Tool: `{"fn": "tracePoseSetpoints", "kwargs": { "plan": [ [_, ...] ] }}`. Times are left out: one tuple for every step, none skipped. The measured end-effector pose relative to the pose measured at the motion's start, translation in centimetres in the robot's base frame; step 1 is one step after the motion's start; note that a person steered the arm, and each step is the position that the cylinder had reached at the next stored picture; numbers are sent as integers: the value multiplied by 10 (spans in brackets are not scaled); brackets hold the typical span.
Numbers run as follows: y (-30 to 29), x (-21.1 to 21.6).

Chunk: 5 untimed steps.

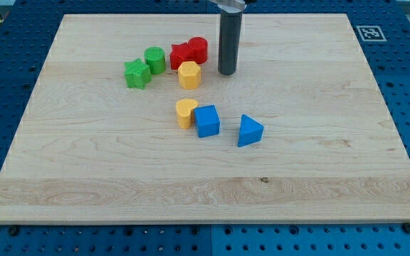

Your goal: Move the yellow hexagon towards the center left

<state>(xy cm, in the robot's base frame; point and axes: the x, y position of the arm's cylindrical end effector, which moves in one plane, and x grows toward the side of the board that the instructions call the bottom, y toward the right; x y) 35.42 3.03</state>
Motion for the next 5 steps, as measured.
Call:
{"fn": "tracePoseSetpoints", "kwargs": {
  "plan": [
    [-12, 0],
    [-22, 0],
    [-32, 0],
    [-41, 0],
    [-51, 4]
  ]
}}
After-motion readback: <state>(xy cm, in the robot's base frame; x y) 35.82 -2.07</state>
